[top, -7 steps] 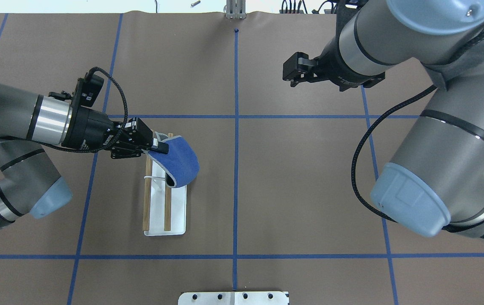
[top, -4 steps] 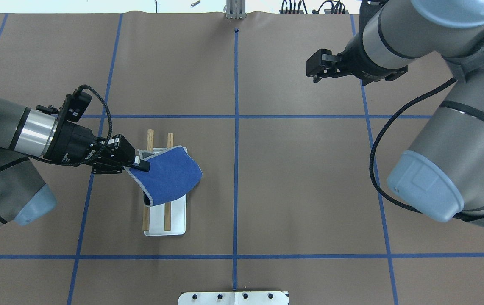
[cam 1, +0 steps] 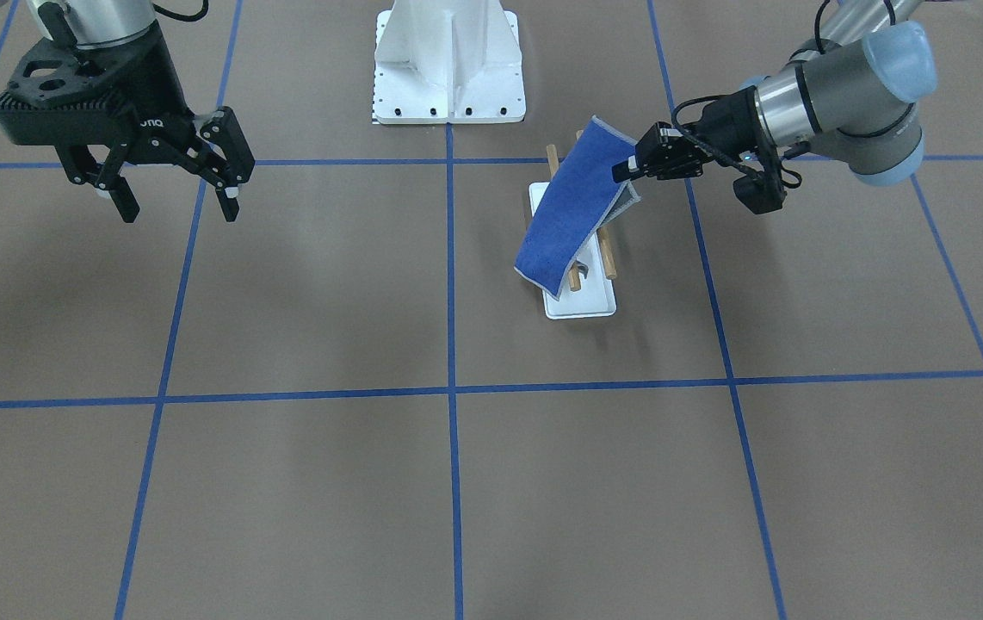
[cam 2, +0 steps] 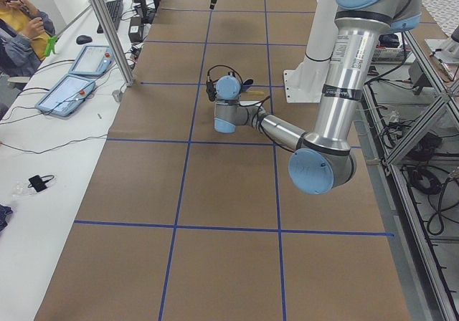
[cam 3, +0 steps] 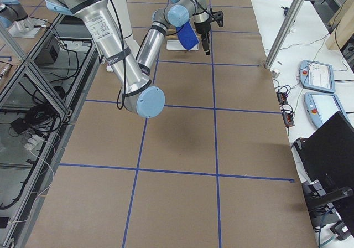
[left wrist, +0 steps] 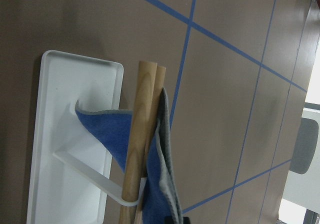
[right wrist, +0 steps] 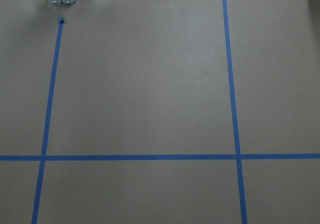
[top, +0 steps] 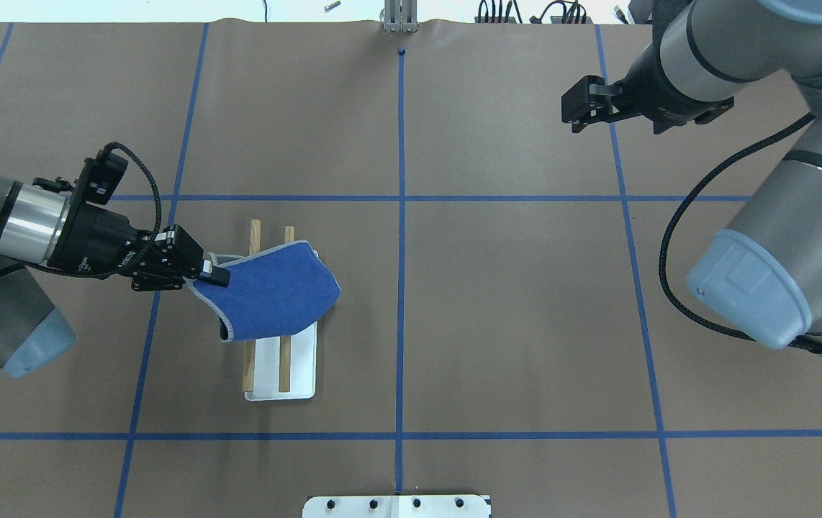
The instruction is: Hang towel on rack
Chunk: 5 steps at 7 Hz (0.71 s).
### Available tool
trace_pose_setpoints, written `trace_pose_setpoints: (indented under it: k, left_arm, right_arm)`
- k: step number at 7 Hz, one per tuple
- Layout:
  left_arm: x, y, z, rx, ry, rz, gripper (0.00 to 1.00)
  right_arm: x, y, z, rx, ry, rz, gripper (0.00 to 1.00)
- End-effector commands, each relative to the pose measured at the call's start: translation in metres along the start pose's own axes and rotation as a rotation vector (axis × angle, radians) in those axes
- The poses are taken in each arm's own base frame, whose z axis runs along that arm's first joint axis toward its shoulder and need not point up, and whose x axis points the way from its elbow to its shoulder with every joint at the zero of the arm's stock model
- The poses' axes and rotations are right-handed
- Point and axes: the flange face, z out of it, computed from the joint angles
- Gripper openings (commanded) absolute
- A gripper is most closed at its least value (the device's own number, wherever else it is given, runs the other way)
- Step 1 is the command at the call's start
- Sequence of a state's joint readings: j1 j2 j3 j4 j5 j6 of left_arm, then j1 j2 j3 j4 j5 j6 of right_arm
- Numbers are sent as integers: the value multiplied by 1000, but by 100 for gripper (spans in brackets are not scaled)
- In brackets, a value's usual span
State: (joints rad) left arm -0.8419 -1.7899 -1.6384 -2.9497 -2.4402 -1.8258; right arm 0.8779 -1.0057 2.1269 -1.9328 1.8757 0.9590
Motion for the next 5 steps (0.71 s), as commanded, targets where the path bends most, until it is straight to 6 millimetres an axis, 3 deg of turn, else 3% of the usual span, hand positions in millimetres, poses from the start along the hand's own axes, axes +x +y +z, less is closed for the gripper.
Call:
trace_pose_setpoints:
  k: [1,3,4,5]
  left_arm:
    - [-16,-17,-4,10,-23,-23,0]
    - [-36,-22,-3,5,-9,-4,0]
    - [-50,-25,-3,4,-5,0,6]
    - [-61,-27,-3,4,-4,2,58]
  right_arm:
    - [1,0,0,0,1,1,100]
    - [-1,0,-1,0,-2,0,100]
    - [-1,0,-1,0,-2,0,100]
    - [-1,0,-1,0,-4,0,100]
